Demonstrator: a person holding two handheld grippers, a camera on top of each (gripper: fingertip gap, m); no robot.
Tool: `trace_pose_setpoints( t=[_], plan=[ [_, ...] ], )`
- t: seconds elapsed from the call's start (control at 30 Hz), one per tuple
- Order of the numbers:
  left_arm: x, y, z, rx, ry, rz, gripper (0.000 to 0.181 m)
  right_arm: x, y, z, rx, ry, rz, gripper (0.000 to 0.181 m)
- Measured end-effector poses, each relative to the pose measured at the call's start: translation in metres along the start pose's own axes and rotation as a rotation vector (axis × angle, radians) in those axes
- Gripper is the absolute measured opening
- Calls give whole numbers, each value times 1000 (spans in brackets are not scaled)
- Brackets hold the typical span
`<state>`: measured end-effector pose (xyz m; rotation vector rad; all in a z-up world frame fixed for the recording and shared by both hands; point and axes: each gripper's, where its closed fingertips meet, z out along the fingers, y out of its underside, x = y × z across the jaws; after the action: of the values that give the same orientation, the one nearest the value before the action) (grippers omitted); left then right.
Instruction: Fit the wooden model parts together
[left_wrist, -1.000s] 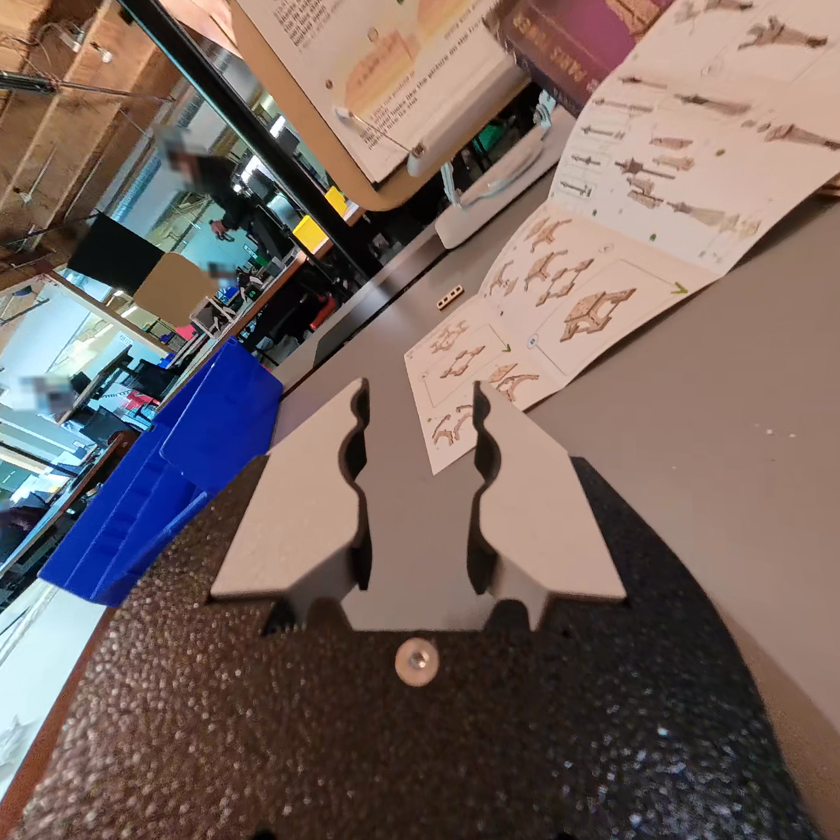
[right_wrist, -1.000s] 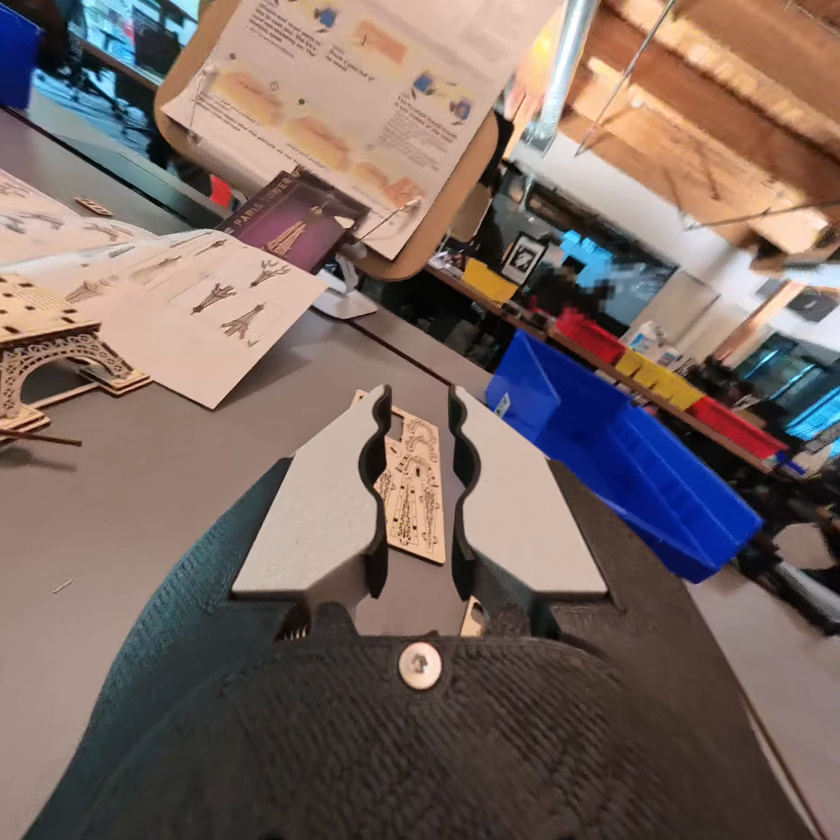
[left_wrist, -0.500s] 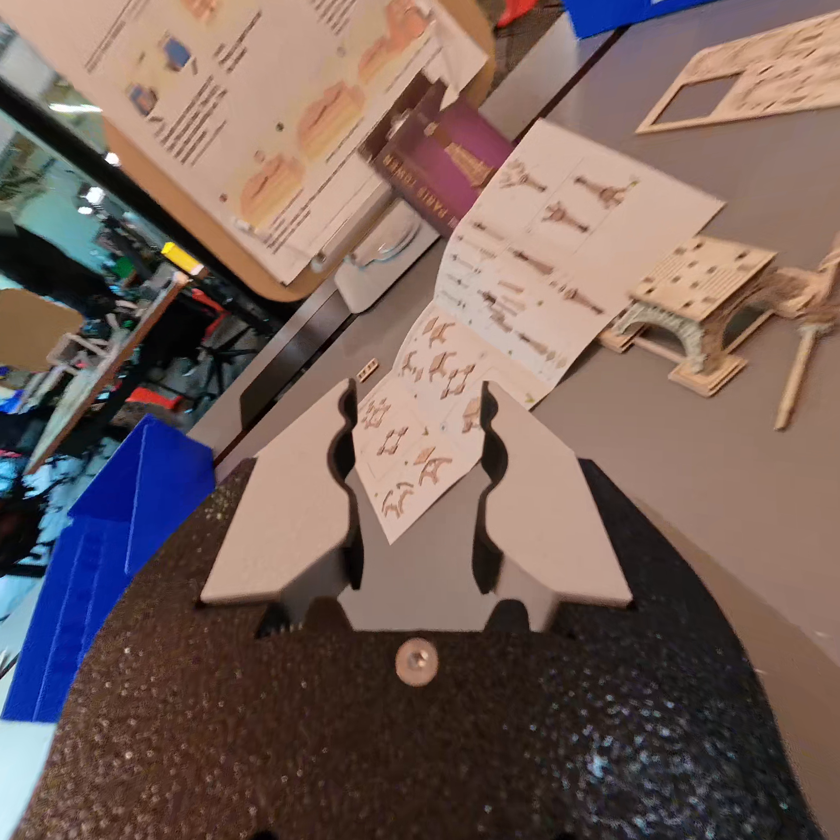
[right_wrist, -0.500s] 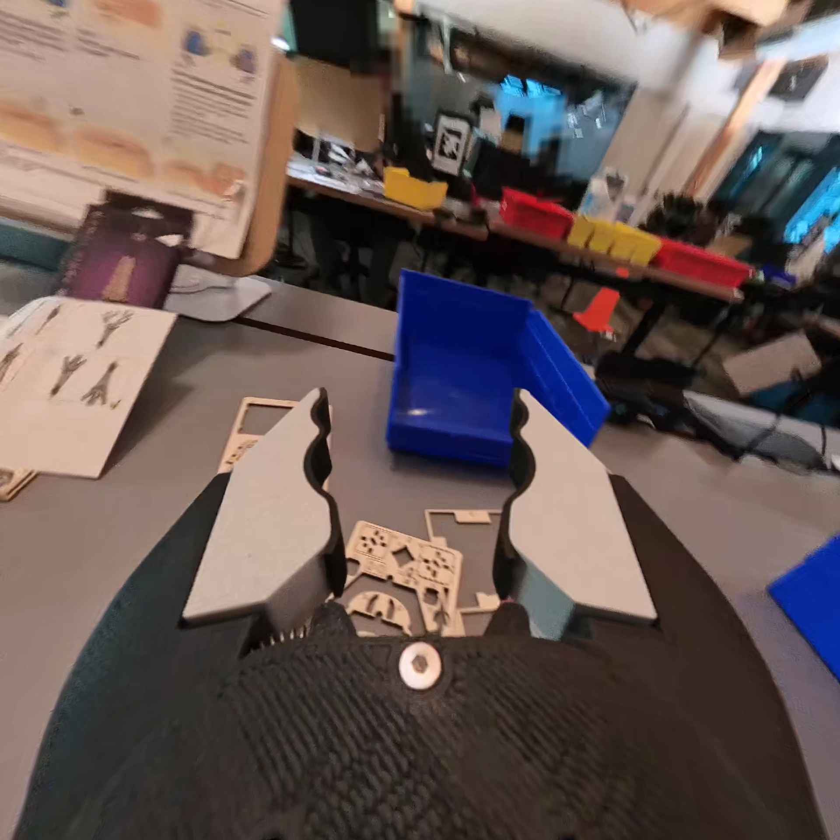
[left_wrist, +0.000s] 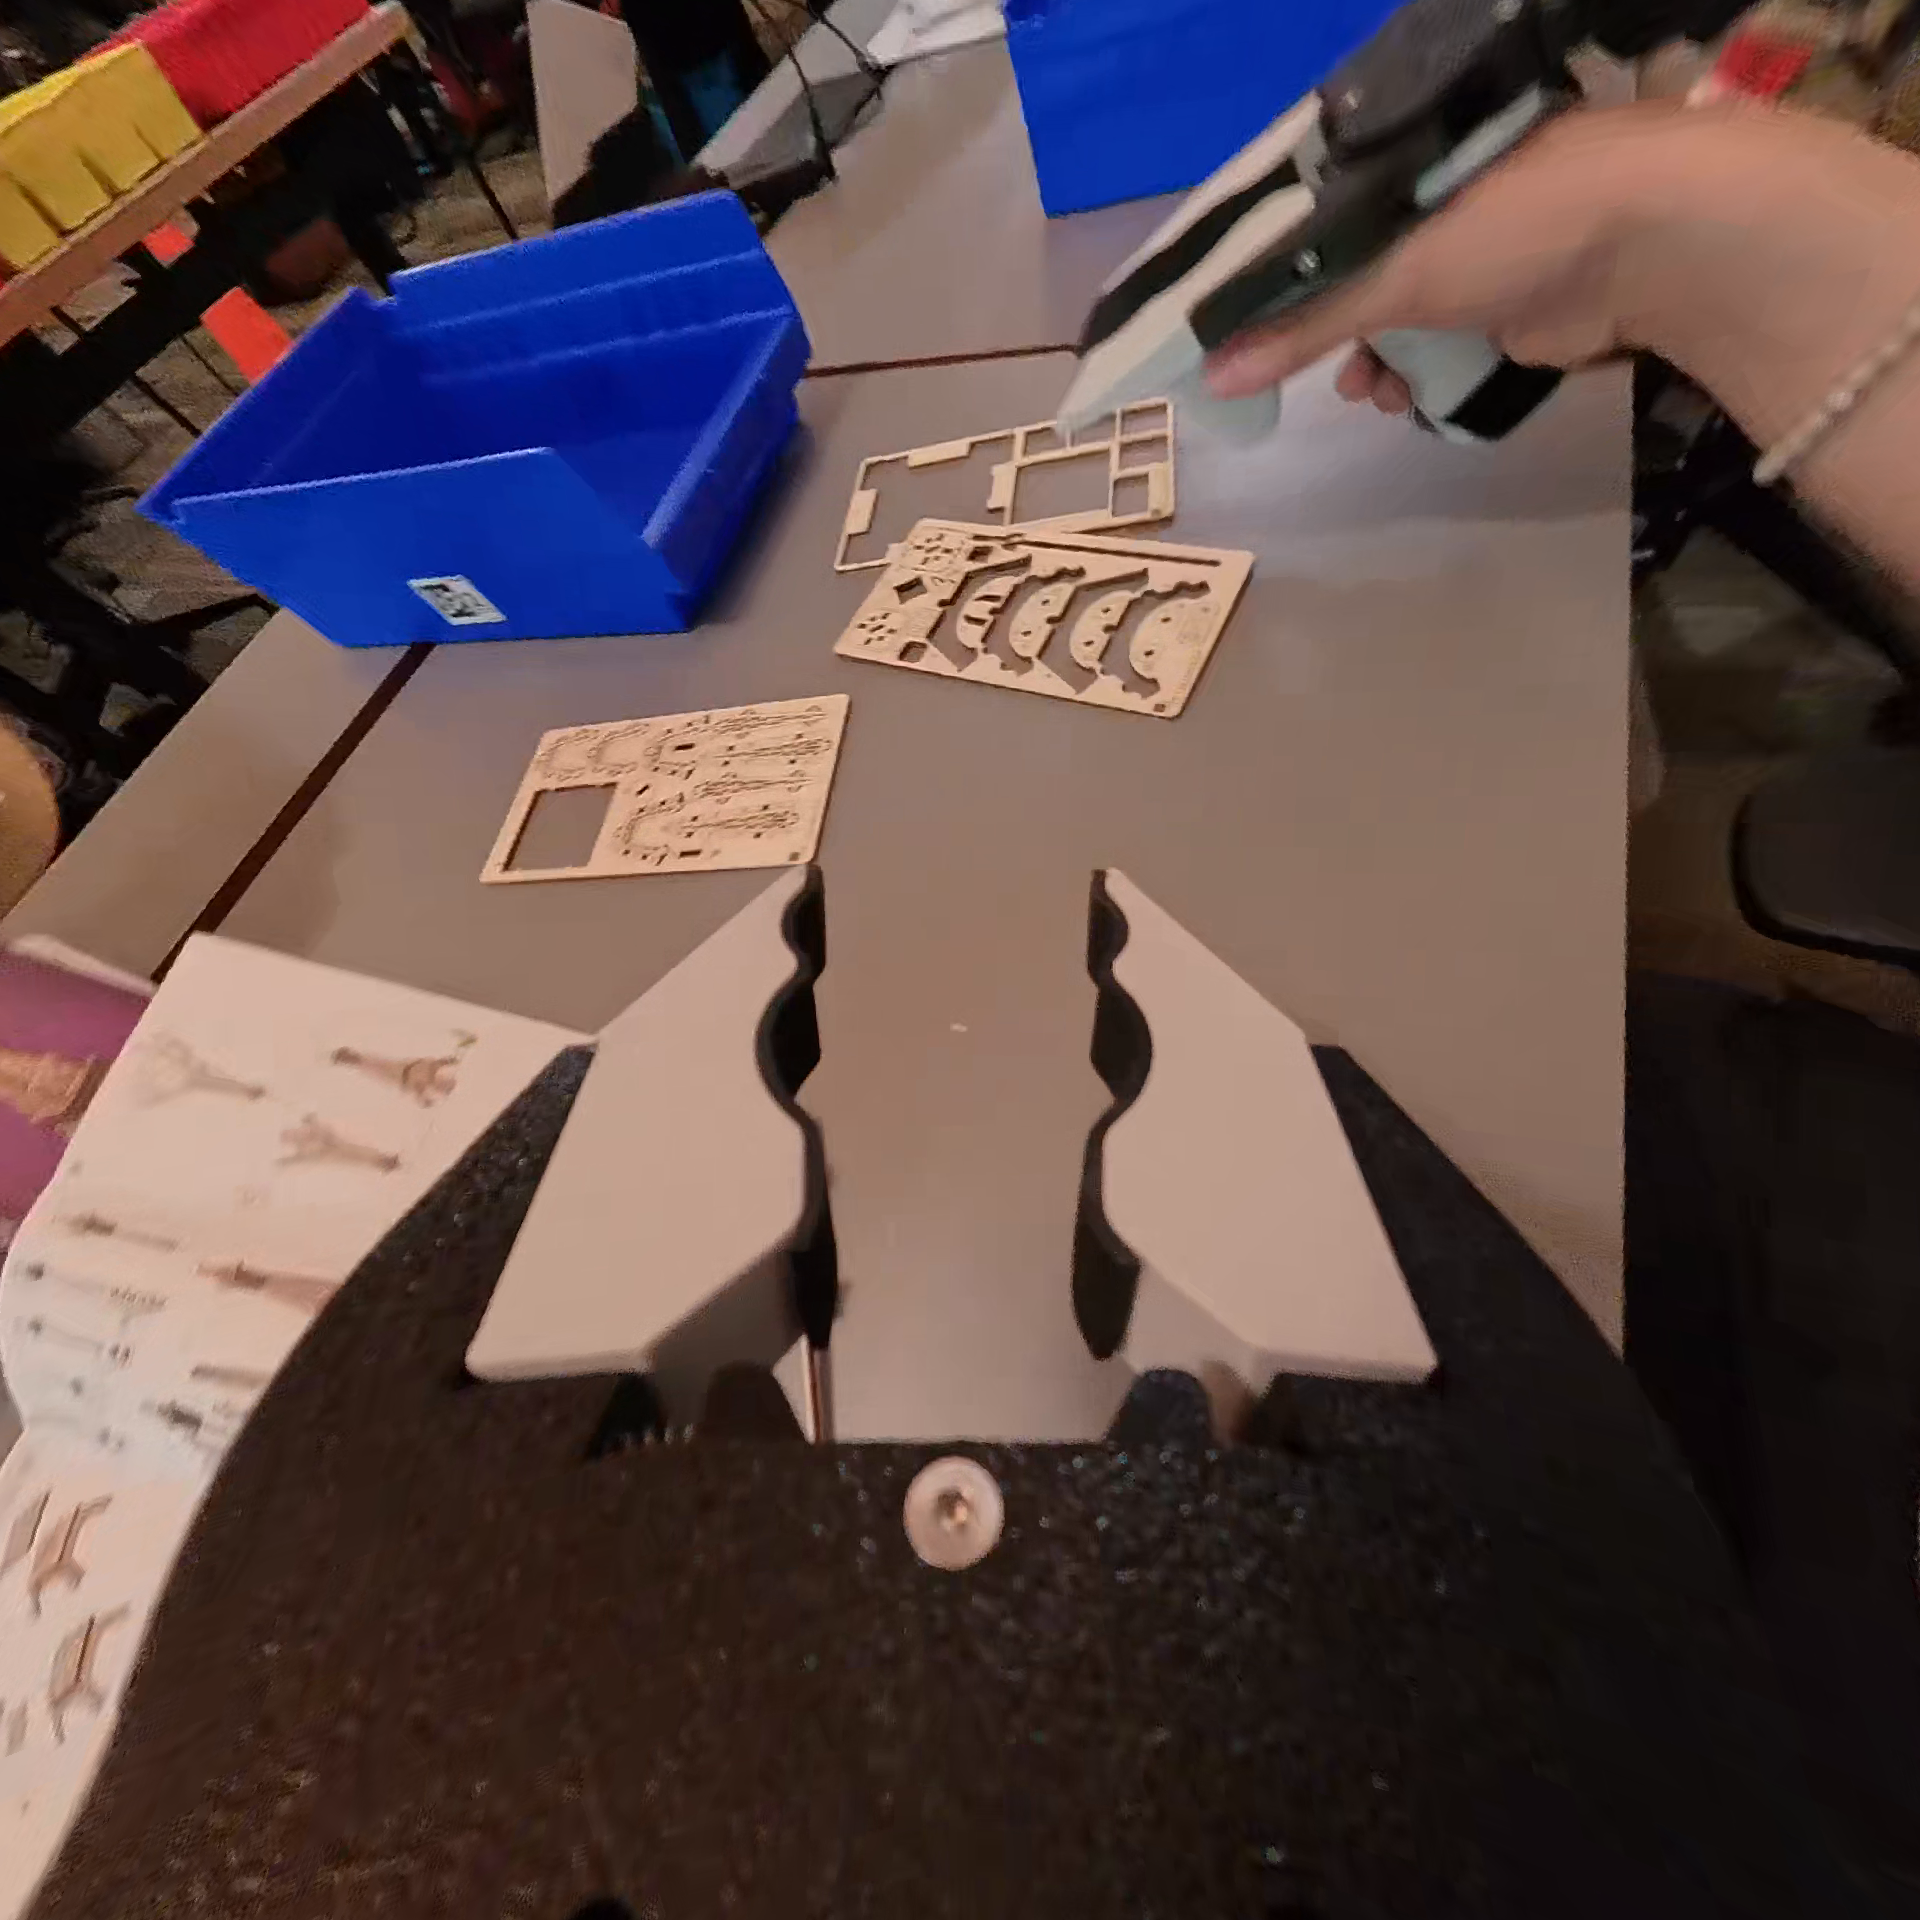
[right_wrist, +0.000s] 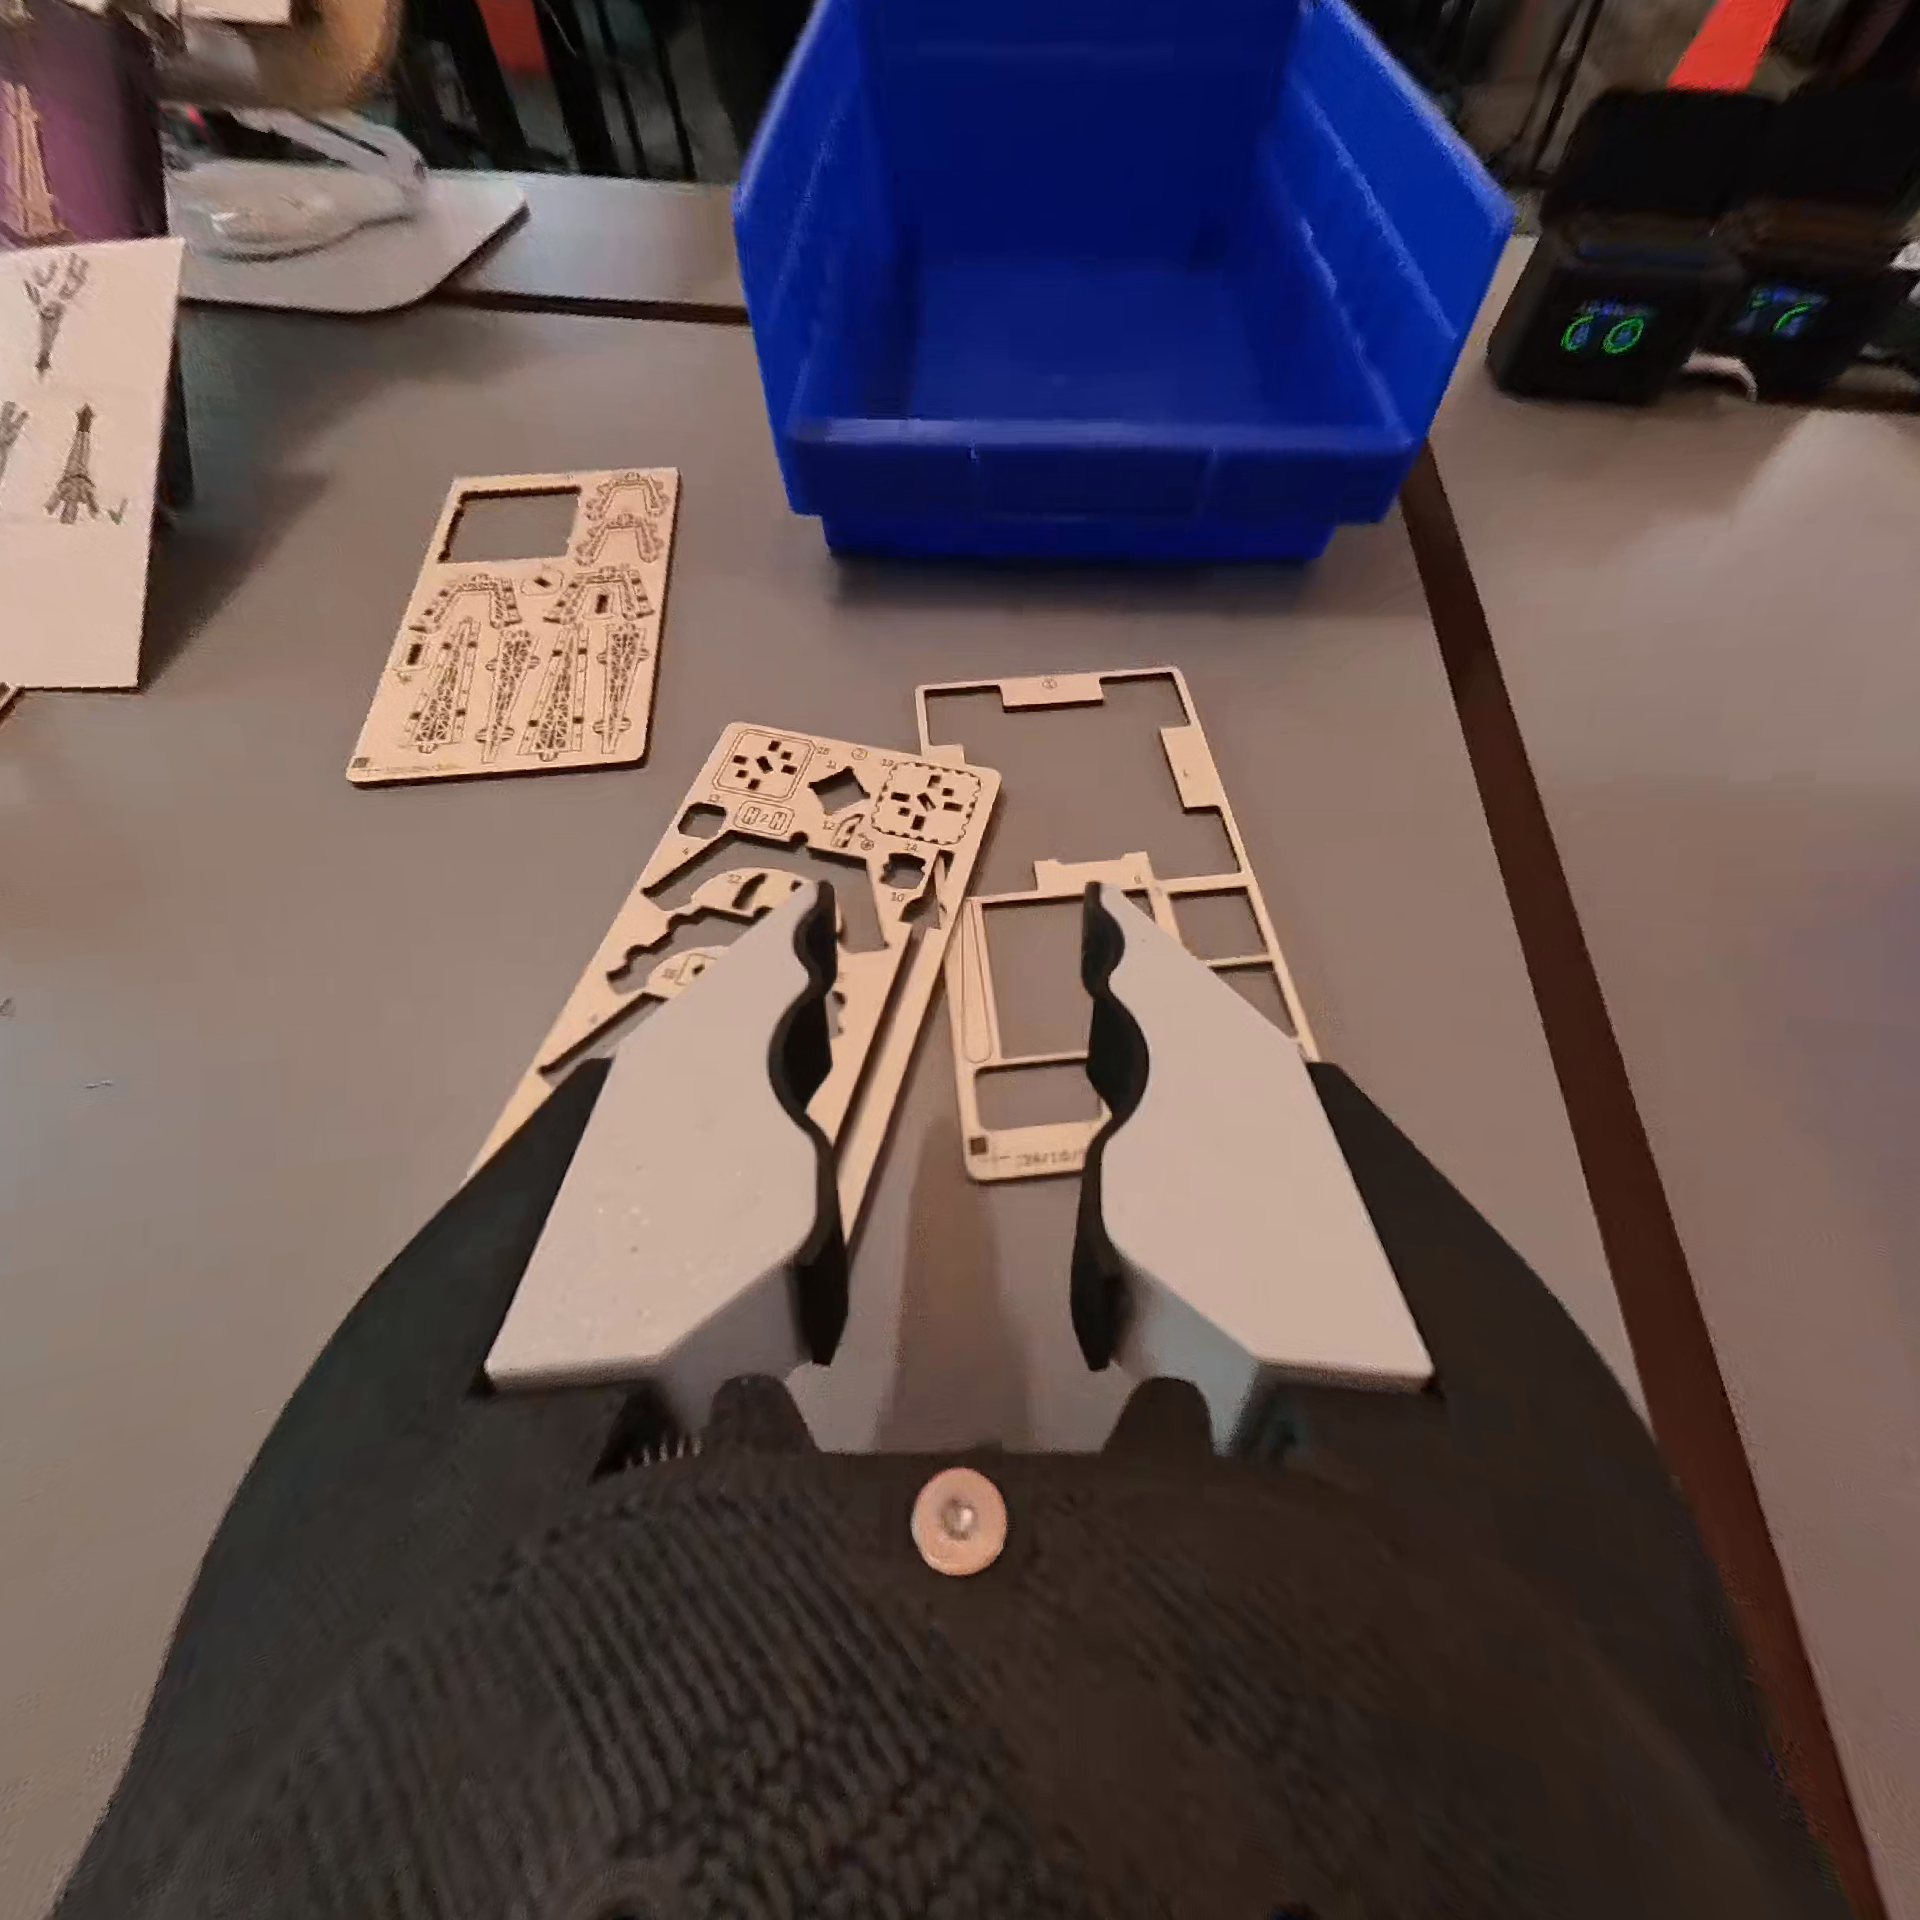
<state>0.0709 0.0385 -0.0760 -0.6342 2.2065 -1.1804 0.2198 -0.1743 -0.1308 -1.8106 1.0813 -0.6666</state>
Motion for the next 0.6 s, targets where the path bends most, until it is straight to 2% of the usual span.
trace_pose_setpoints(
  t=[0.1,0.23,0.3,0.43,0.6],
  plan=[
    [13,-1,35,-23,30,32,47,9,-5,16,-9,-36,-1,44],
    [38,-5,81,6,169,-170,47,13,1,33,-72,-86,-4,45],
    [52,-5,100,9,228,-210,47,13,1,37,-67,-111,5,45],
    [69,-2,132,-44,266,-152,46,14,-12,35,2,-152,54,43],
    [76,-5,166,-114,284,-3,40,21,11,30,-97,-174,58,40]
  ],
)
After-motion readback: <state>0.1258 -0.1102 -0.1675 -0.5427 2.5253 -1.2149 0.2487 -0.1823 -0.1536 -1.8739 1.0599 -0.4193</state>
